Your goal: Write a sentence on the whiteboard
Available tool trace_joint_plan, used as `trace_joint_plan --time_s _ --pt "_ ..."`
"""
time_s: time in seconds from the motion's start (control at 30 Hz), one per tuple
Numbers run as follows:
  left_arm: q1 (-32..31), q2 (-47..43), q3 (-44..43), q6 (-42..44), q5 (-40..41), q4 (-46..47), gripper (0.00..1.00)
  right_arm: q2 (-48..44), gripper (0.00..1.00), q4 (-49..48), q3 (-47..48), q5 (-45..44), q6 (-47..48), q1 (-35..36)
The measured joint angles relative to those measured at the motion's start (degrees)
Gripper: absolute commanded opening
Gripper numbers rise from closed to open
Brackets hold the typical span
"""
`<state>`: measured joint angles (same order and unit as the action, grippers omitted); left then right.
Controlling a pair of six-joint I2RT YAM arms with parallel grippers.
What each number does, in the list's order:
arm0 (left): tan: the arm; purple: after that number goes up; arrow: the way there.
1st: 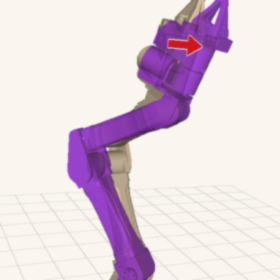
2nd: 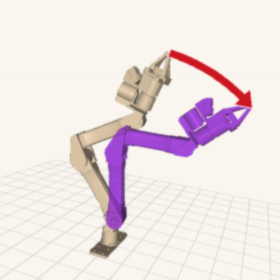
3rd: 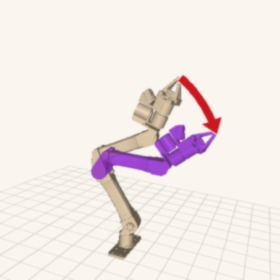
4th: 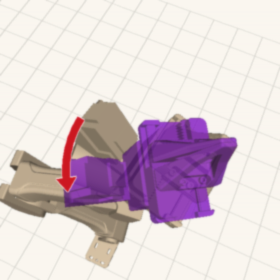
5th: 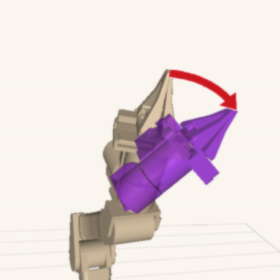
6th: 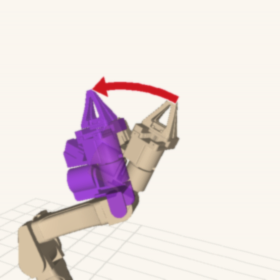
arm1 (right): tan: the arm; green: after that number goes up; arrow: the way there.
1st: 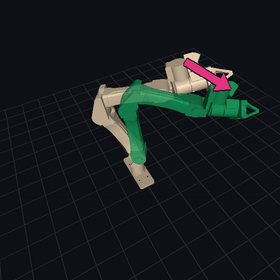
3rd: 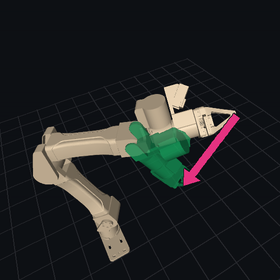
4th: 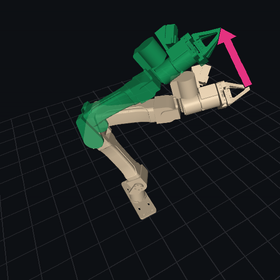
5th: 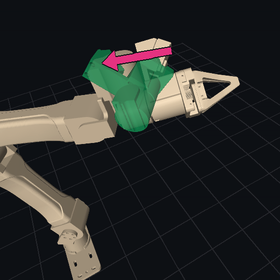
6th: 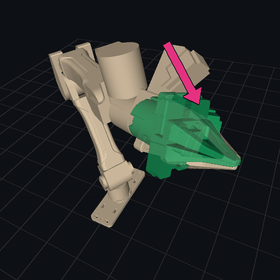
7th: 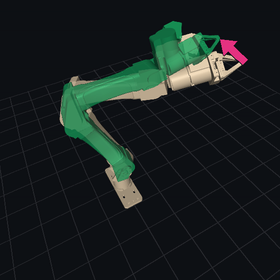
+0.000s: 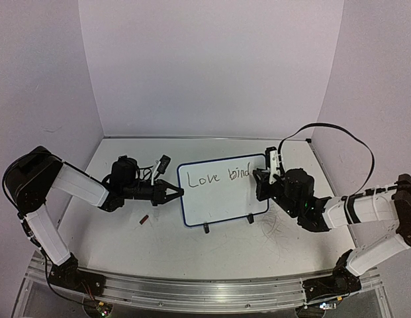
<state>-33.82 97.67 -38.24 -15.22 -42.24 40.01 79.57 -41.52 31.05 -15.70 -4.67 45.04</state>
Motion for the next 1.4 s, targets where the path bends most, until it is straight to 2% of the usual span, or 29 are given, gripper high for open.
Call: trace_joint_plan --time_s 0.47,1.4 --pt "0.00 0.00 0.00 0.24 0.00 -0.02 0.00 -5.25 0.00 1.99 -1.70 -0.02 -0.79 -0.33" --pt "0.00 0.00 0.00 0.22 0.00 -0.04 0.00 -1.22 0.00 -0.70 -0.39 -2.03 0.85 -0.74"
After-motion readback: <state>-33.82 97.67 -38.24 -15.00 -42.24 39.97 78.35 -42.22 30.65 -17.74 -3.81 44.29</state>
